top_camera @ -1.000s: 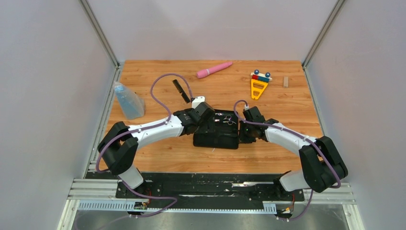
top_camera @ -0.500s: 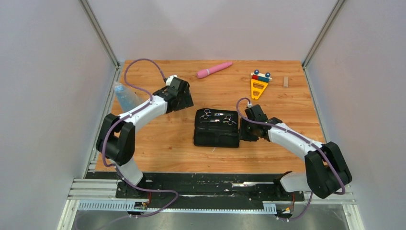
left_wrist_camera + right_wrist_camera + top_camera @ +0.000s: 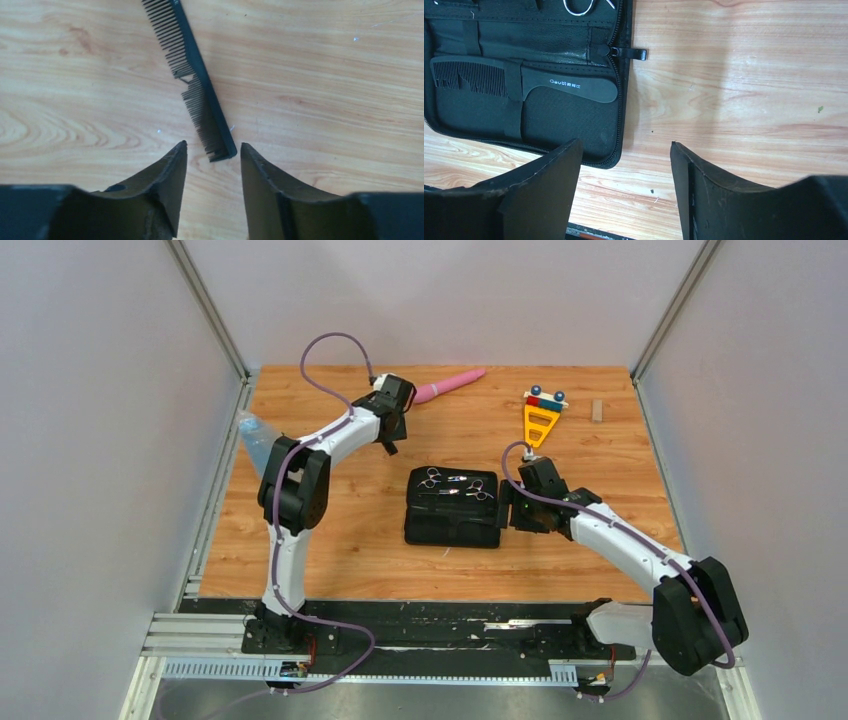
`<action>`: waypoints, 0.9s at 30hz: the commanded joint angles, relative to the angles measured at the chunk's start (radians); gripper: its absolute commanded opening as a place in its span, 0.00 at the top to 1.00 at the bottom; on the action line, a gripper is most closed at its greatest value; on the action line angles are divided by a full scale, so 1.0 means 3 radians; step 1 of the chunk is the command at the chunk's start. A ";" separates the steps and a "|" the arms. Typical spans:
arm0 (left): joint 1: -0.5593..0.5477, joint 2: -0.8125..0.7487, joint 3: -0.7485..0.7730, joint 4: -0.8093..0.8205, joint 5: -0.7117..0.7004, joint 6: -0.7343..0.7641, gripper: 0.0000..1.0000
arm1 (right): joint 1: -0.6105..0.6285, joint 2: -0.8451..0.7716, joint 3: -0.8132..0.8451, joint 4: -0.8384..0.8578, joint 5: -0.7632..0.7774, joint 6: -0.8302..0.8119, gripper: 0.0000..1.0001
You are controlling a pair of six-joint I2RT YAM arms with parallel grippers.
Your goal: Sort the hair-cutting tools
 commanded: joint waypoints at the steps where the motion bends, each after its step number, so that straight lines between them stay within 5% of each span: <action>1: 0.0024 0.0197 0.0340 0.0010 -0.0011 0.0275 0.52 | -0.0017 -0.0096 0.0047 -0.0022 0.0055 -0.0035 0.33; 16: 0.0082 0.0488 0.0341 -0.0205 0.0395 0.0138 0.54 | -0.0017 -0.0092 0.0062 -0.0067 0.0071 -0.0024 0.32; 27: 0.0082 0.0005 -0.0483 -0.0270 0.0674 0.0042 0.69 | -0.0021 -0.0083 0.0077 -0.0061 0.0052 -0.0016 0.32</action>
